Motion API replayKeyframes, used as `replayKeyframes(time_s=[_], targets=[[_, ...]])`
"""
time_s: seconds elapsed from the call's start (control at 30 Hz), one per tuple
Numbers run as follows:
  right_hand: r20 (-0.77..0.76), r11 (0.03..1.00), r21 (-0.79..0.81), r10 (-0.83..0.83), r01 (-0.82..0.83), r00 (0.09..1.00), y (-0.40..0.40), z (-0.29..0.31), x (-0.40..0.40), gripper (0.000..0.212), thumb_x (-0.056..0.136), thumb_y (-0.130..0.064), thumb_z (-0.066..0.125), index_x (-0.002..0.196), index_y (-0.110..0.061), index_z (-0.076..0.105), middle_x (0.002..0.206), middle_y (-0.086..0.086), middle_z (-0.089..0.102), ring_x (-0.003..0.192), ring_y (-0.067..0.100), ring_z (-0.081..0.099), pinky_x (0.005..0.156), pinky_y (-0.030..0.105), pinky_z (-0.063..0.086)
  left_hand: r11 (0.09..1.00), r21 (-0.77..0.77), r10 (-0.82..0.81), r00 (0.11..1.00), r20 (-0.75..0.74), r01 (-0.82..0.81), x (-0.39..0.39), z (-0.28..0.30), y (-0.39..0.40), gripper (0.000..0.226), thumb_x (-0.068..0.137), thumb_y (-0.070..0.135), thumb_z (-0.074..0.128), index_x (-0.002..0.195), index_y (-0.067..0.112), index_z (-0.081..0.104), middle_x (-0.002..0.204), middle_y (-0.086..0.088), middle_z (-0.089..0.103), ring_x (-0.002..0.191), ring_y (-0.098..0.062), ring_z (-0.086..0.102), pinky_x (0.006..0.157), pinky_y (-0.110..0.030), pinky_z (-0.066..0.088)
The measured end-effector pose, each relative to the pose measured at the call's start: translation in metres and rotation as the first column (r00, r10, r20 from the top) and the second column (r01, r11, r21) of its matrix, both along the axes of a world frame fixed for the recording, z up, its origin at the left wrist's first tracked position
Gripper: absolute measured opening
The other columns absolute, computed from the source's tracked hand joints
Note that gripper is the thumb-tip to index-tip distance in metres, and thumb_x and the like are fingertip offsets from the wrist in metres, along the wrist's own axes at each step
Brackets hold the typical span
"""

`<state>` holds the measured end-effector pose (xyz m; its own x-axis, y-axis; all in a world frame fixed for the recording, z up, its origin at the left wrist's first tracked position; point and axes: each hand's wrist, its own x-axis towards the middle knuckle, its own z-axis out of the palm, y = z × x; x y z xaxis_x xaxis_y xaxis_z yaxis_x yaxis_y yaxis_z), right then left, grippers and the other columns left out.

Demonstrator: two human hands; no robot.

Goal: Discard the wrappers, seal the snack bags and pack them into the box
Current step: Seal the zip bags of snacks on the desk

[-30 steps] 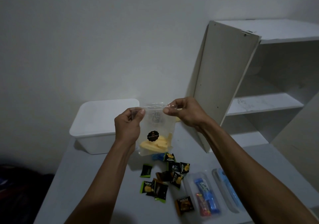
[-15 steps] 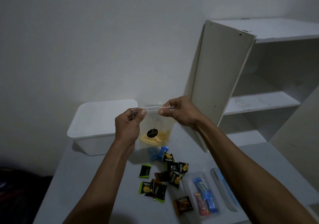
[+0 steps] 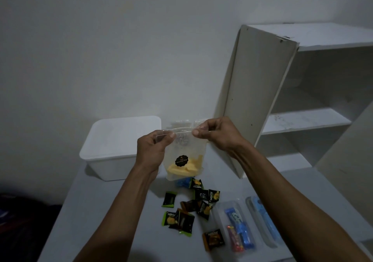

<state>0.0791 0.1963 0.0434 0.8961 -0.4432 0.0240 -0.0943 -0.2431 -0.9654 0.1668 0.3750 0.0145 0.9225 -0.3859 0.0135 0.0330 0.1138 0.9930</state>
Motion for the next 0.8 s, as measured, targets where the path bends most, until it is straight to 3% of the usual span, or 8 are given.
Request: replayKeyframes(time_s=[0.13, 0.23, 0.33, 0.4, 0.57, 0.7, 0.8], targets=[[0.033, 0.999, 0.004, -0.038, 0.038, 0.999, 0.001, -0.003, -0.006, 0.017, 0.074, -0.013, 0.083, 0.067, -0.009, 0.069, 0.071, 0.003, 0.071, 0.064, 0.001, 0.064, 0.063, 0.016, 0.050, 1.000, 0.003, 0.028, 0.999, 0.018, -0.028, 0.000, 0.000, -0.001, 0.010, 0.079, 0.005, 0.076, 0.078, 0.014, 0.072, 0.067, 0.009, 0.071, 0.064, 0.003, 0.065, 0.070, -0.019, 0.047], [0.038, 1.000, 0.005, -0.019, 0.019, 0.999, 0.003, -0.005, -0.014, 0.014, 0.079, -0.011, 0.079, 0.077, 0.000, 0.071, 0.066, -0.003, 0.069, 0.057, -0.006, 0.060, 0.057, 0.009, 0.046, 1.000, 0.018, 0.015, 0.999, 0.028, -0.016, -0.001, -0.001, 0.001, 0.007, 0.080, 0.008, 0.076, 0.081, 0.014, 0.073, 0.072, 0.007, 0.072, 0.066, 0.002, 0.066, 0.068, -0.017, 0.047], [0.035, 0.997, -0.070, -0.008, 0.011, 0.999, 0.003, -0.001, -0.019, 0.019, 0.079, -0.018, 0.080, 0.083, 0.000, 0.073, 0.081, 0.013, 0.073, 0.074, 0.013, 0.069, 0.074, 0.026, 0.056, 1.000, 0.027, 0.007, 0.998, 0.068, -0.009, -0.001, -0.003, 0.005, 0.004, 0.084, 0.010, 0.072, 0.085, 0.014, 0.072, 0.076, 0.006, 0.073, 0.068, 0.004, 0.066, 0.064, -0.011, 0.047], [-0.002, 0.984, -0.176, 0.031, -0.031, 1.000, 0.007, 0.005, -0.016, 0.014, 0.080, -0.024, 0.080, 0.081, -0.011, 0.074, 0.087, 0.010, 0.075, 0.087, 0.024, 0.070, 0.083, 0.036, 0.058, 0.999, 0.037, -0.002, 0.993, 0.115, -0.002, -0.001, -0.004, 0.007, 0.005, 0.085, 0.008, 0.071, 0.084, 0.013, 0.072, 0.076, 0.005, 0.073, 0.069, 0.003, 0.066, 0.066, -0.010, 0.048], [-0.088, 0.893, -0.434, 0.088, -0.117, 0.992, 0.032, 0.016, -0.002, 0.013, 0.091, -0.024, 0.069, 0.079, -0.019, 0.070, 0.075, -0.006, 0.067, 0.070, 0.007, 0.061, 0.060, 0.019, 0.043, 0.996, 0.088, -0.024, 0.981, 0.191, 0.007, -0.007, -0.006, 0.005, 0.003, 0.085, 0.010, 0.072, 0.083, 0.013, 0.073, 0.083, -0.007, 0.074, 0.080, -0.012, 0.067, 0.078, -0.024, 0.053], [-0.137, 0.852, -0.506, 0.078, -0.138, 0.987, 0.036, 0.010, 0.001, 0.015, 0.094, -0.026, 0.063, 0.080, -0.023, 0.065, 0.083, -0.003, 0.068, 0.080, 0.014, 0.063, 0.063, 0.026, 0.045, 0.996, 0.084, -0.008, 0.986, 0.167, -0.006, -0.009, -0.006, 0.006, 0.007, 0.085, 0.009, 0.072, 0.080, 0.015, 0.072, 0.079, -0.004, 0.073, 0.076, -0.009, 0.066, 0.077, -0.026, 0.051], [-0.131, 0.857, -0.497, 0.084, -0.139, 0.988, 0.032, 0.007, 0.001, 0.017, 0.092, -0.030, 0.066, 0.079, -0.019, 0.068, 0.080, -0.004, 0.068, 0.077, 0.011, 0.062, 0.064, 0.027, 0.045, 0.996, 0.087, -0.015, 0.987, 0.159, 0.001, -0.010, -0.007, 0.008, 0.009, 0.086, 0.010, 0.071, 0.081, 0.016, 0.072, 0.078, -0.001, 0.073, 0.074, -0.005, 0.066, 0.075, -0.023, 0.050]])
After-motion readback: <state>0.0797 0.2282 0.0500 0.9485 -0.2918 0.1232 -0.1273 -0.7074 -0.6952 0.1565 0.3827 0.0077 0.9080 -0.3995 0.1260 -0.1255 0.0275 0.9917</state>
